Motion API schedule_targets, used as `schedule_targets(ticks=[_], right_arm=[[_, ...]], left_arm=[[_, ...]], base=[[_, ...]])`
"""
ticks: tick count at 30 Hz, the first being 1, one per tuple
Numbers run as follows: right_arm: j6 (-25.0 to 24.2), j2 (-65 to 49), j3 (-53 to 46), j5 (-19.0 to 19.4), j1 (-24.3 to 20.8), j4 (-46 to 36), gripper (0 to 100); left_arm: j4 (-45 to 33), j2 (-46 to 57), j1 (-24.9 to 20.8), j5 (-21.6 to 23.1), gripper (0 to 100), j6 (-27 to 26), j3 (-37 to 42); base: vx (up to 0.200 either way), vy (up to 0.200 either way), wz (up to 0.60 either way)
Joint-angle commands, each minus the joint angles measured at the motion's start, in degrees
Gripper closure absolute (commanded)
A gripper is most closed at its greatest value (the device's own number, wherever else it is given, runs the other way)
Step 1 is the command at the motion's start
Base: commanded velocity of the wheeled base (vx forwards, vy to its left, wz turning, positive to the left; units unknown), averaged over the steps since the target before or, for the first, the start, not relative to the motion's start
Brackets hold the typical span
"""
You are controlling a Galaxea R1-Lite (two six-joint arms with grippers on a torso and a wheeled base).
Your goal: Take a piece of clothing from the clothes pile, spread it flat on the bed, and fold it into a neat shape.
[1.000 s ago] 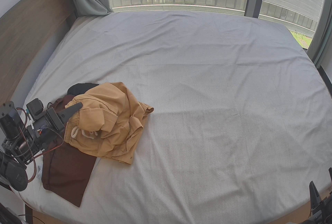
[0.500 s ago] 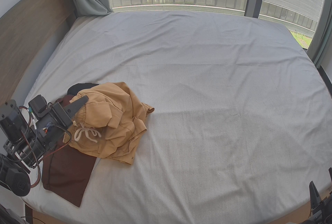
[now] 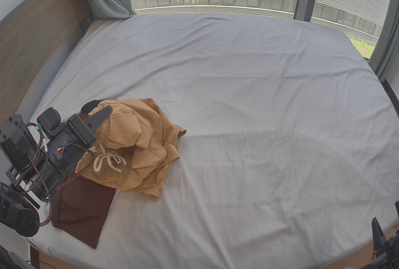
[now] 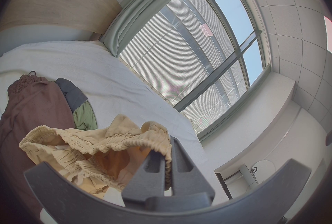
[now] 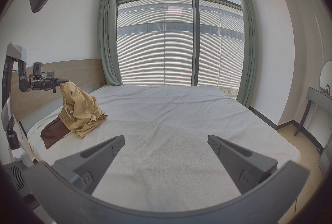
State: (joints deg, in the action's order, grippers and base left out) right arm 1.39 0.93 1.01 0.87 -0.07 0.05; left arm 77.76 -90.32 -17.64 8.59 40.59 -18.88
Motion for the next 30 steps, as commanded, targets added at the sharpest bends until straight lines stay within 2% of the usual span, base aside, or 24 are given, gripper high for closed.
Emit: schedule_targets(ticks=[1,6,13,17,23,30], right_arm=[[0.02,-0.66,-0.92,0.01,-0.01,0.04,0],[0.02,-0.66,-0.92,0.01,-0.01,0.04,0],[0.02,-0.66,-0.92,0.01,0.07,0.04,0],[0.02,-0.66,-0.92,0.01,0.07,0.04,0],[0.02,-0.66,-0.92,0.01,-0.01,0.04,0],[0.02,-0.66,-0.92,0.01,-0.01,0.04,0]], left_arm=[[-0.51,0.76,-1.87,-1.04,100,0.01,-0.63],[-0.86,1.29,-3.45,-2.44,100,0.01,-1.42],[-3.85,2.69,-7.06,-7.54,100,0.01,-3.97],[-4.99,3.40,-8.82,-8.95,100,0.01,-4.67],[-6.84,3.75,-13.91,-14.22,100,0.01,-7.84],[-9.30,3.66,-18.92,-16.33,100,0.01,-11.61]], base=[[0.000,0.000,0.00],[0.000,0.000,0.00],[0.000,0.000,0.00],[0.000,0.000,0.00],[0.000,0.000,0.00],[0.000,0.000,0.00]])
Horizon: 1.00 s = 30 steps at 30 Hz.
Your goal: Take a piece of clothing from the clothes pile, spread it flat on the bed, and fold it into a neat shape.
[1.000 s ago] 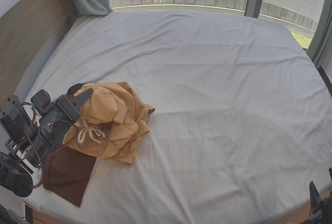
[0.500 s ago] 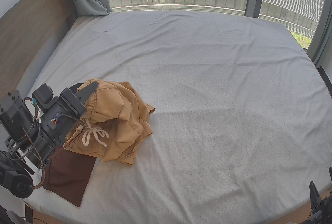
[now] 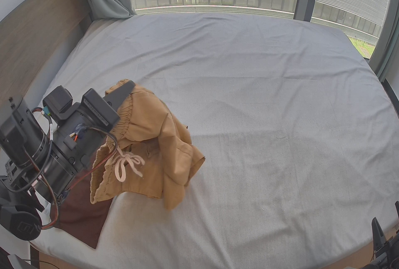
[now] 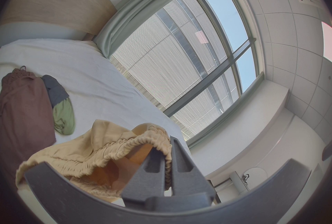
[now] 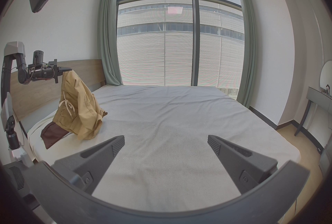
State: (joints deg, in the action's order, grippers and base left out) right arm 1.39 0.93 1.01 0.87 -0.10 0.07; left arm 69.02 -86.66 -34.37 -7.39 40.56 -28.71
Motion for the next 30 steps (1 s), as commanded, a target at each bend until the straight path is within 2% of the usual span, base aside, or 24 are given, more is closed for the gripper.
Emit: schedule_targets(ticks=[1,12,30], right_arm=[[0.02,-0.75,-0.92,0.01,0.01,0.01,0],[0.02,-0.66,-0.92,0.01,0.01,0.01,0],[0.02,-0.66,-0.92,0.01,0.01,-0.07,0]], left_arm=[[-0.64,-0.09,-2.55,-0.35,100,0.05,-2.14],[-0.73,-1.84,-8.44,-0.61,100,0.14,-5.57],[-0.73,-9.14,-13.27,-0.43,100,0.14,-10.05]], base=[[0.000,0.000,0.00],[0.000,0.000,0.00],[0.000,0.000,0.00]])
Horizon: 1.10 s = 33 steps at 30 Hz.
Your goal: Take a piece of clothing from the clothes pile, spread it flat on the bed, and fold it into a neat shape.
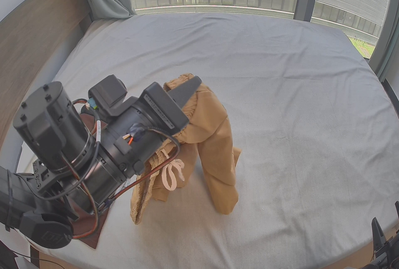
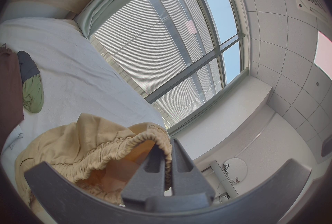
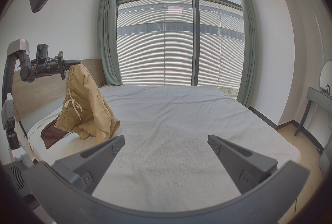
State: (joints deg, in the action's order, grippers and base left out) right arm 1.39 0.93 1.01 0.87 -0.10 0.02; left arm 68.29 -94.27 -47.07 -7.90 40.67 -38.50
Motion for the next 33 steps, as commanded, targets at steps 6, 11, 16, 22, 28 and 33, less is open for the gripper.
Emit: schedule_targets(ticks=[6,11,16,22,28,33], right_arm=[[0.02,-0.75,-0.92,0.01,0.01,0.06,0],[0.02,-0.66,-0.92,0.01,0.01,0.06,0],[0.02,-0.66,-0.92,0.01,0.01,-0.02,0],[0.02,-0.66,-0.92,0.01,0.01,0.06,0],[0.02,-0.75,-0.92,0.01,0.01,0.06,0],[0.02,-0.66,-0.92,0.01,0.01,0.06,0]], left_arm=[[0.18,-3.29,-1.71,0.43,100,0.03,-0.88],[0.44,-5.49,-2.77,0.52,100,0.03,-1.84],[0.35,-7.95,-4.17,0.60,100,1.96,-4.39],[0.53,-11.99,-5.49,0.78,100,2.75,-6.94],[0.53,-14.71,-7.42,1.40,100,4.33,-9.75],[0.44,-16.56,-8.83,2.89,100,4.60,-10.63]], base=[[0.000,0.000,0.00],[0.000,0.000,0.00],[0.000,0.000,0.00],[0.000,0.000,0.00],[0.000,0.000,0.00],[0.000,0.000,0.00]])
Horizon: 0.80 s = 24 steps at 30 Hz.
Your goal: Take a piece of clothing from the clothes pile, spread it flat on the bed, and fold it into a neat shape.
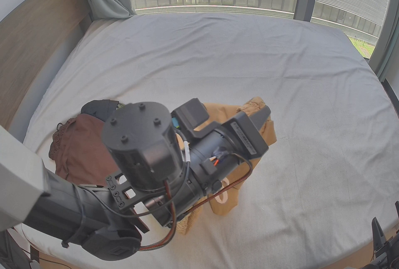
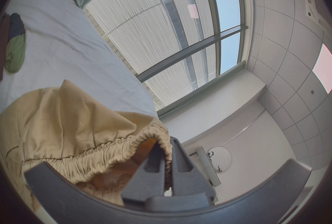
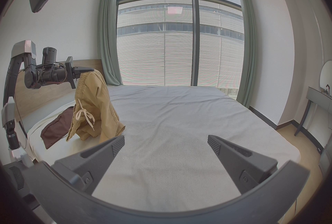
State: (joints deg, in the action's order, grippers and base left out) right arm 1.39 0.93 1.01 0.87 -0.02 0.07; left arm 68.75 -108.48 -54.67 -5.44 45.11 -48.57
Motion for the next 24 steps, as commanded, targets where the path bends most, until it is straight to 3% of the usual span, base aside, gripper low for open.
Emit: schedule_targets(ticks=[1,17,24], right_arm=[[0.02,-0.66,-0.92,0.01,-0.06,0.01,0],[0.02,-0.66,-0.92,0.01,-0.06,0.01,0],[0.02,-0.66,-0.92,0.01,-0.06,0.01,0]], left_arm=[[-0.02,-2.61,-1.49,0.43,100,0.42,-0.56],[-0.46,-5.25,-8.69,2.36,100,5.61,-8.56],[-5.74,-3.49,-9.75,2.54,100,5.61,-13.48]], base=[[0.000,0.000,0.00],[0.000,0.000,0.00],[0.000,0.000,0.00]])
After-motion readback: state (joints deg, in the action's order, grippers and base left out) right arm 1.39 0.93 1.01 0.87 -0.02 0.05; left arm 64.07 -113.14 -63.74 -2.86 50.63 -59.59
